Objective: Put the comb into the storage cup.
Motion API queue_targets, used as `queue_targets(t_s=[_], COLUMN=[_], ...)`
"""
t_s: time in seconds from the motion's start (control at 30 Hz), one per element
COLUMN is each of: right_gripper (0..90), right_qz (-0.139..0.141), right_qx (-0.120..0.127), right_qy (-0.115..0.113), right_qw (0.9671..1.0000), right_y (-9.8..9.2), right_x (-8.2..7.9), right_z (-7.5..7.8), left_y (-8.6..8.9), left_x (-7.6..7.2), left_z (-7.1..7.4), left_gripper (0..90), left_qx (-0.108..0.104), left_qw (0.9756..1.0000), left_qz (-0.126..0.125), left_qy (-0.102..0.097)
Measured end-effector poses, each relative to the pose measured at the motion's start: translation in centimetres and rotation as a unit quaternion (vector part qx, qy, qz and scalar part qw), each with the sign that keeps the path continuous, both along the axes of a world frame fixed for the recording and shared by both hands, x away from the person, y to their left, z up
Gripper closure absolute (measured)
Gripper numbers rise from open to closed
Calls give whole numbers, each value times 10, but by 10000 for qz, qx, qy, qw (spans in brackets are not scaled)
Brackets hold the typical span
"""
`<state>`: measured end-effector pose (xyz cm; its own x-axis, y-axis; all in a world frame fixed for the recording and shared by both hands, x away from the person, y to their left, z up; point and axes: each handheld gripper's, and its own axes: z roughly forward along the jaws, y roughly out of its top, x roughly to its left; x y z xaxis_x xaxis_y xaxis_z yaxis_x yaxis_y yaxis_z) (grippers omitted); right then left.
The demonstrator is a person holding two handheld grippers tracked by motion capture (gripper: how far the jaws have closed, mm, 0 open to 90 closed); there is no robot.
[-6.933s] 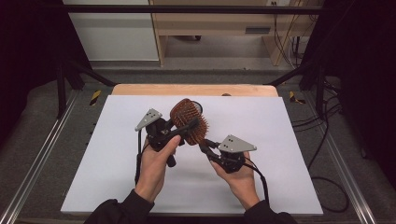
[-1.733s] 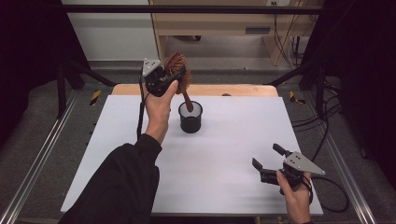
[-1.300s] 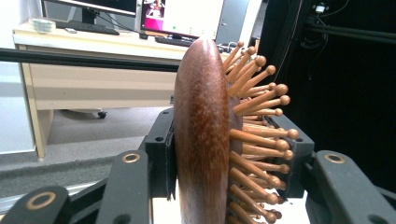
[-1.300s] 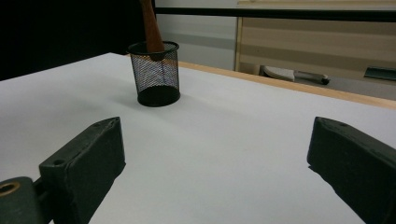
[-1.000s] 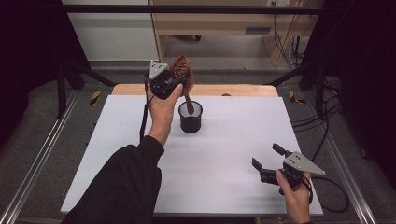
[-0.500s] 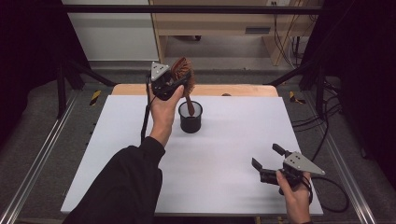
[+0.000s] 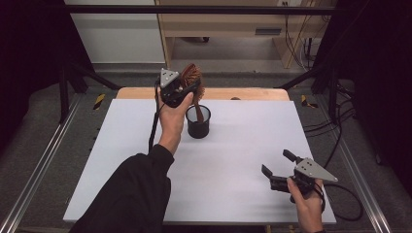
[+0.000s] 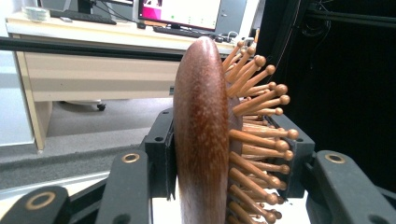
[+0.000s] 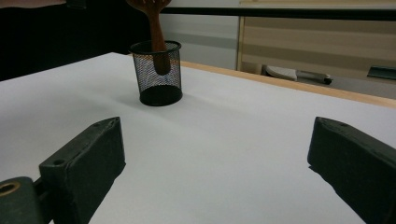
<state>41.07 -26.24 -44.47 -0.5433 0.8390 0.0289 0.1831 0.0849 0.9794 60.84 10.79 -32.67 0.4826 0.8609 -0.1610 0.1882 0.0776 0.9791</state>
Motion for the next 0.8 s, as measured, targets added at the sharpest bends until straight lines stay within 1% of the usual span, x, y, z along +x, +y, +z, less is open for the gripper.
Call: queue_targets(t_s=[0.33, 0.5, 0.7, 0.8], right_gripper=[41, 41, 41, 41], right_qz=[9, 26, 26, 27], right_qx=[-12, -33, -26, -27], right_qy=[8, 10, 16, 34], right_qw=[10000, 10000, 10000, 10000], right_y=[1, 1, 1, 1], right_x=[0, 0, 0, 0], right_z=[0, 0, -1, 0], left_y=[0, 0, -2, -2], left_x=[1, 1, 2, 2], left_z=[-5, -7, -10, -12], left_gripper=[505, 506, 505, 505], left_qx=[-17, 9, -17, 10], left_qw=[10000, 10000, 10000, 10000], left_qz=[12, -5, -10, 9], left_qy=[38, 51, 77, 79])
